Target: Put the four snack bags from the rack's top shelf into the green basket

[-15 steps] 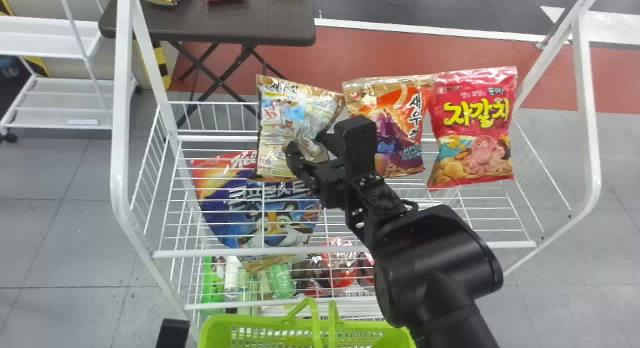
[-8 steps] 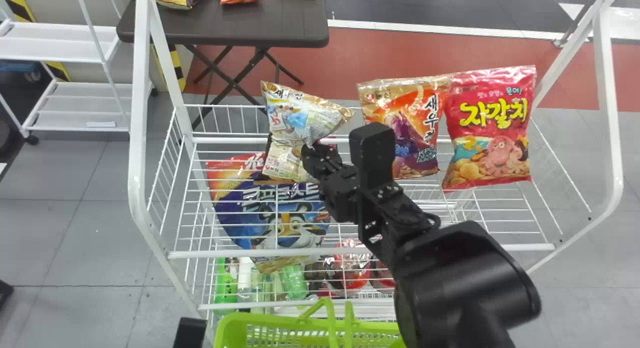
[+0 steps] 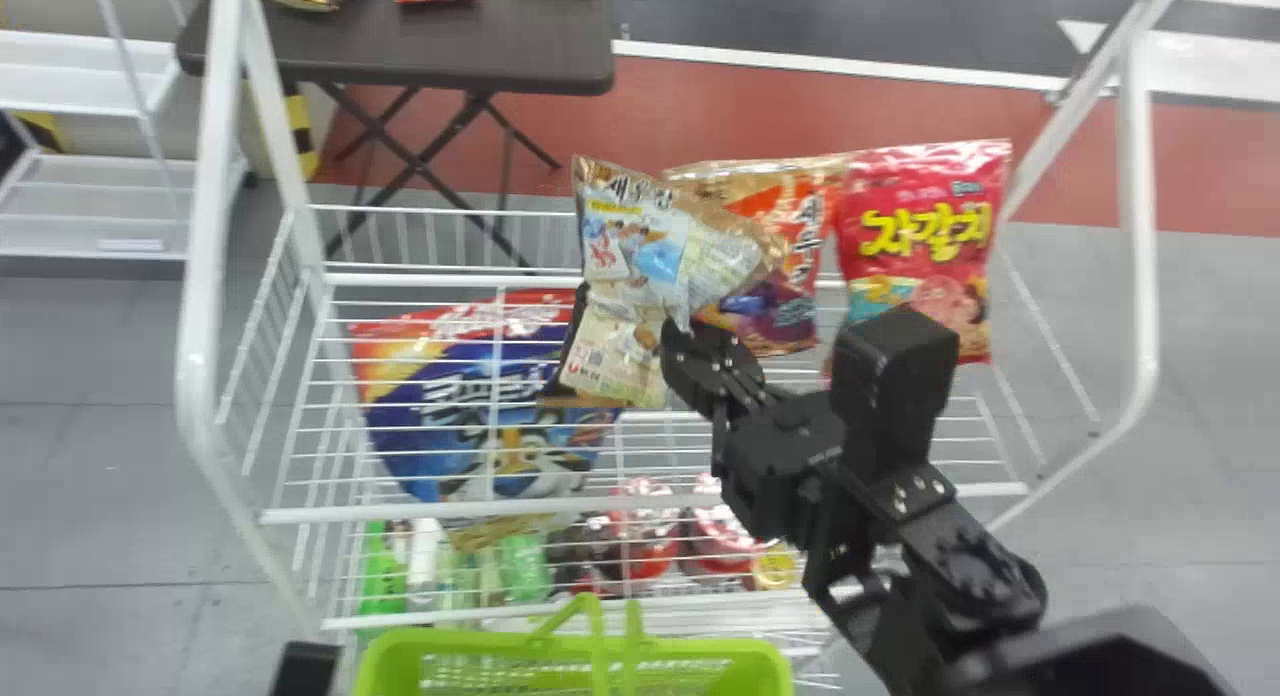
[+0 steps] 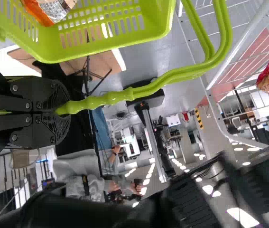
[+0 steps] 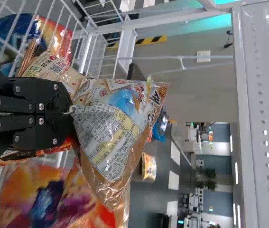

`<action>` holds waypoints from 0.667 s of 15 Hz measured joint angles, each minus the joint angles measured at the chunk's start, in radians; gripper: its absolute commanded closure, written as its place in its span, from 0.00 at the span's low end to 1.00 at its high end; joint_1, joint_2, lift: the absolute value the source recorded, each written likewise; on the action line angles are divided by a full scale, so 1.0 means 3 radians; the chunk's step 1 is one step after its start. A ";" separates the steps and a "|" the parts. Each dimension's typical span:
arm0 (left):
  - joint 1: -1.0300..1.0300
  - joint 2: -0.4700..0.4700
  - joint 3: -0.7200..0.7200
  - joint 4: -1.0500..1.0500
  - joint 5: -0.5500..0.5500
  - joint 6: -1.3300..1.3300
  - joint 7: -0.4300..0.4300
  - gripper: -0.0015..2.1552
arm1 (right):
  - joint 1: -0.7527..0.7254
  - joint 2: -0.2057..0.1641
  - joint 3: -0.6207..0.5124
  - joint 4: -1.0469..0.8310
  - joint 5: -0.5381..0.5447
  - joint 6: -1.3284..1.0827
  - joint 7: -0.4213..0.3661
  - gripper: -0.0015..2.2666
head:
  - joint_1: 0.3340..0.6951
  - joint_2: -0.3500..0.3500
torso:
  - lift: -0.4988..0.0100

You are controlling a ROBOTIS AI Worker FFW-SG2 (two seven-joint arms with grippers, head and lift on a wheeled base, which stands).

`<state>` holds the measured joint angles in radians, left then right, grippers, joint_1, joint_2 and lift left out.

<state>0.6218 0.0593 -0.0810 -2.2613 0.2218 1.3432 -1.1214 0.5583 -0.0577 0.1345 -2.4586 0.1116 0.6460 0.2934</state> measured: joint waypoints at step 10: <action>0.0009 -0.0044 0.0093 0.0042 0.0021 -0.0031 0.0062 0.99 | 0.0811 -0.0174 -0.0601 -0.0826 -0.0143 0.2442 0.0593 0.89 | 1.00 0.00 | 0.98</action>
<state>0.6244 0.0462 -0.0531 -2.2488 0.2281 1.3339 -1.1027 0.8016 -0.1097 -0.0458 -2.7064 0.0687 1.3785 0.4713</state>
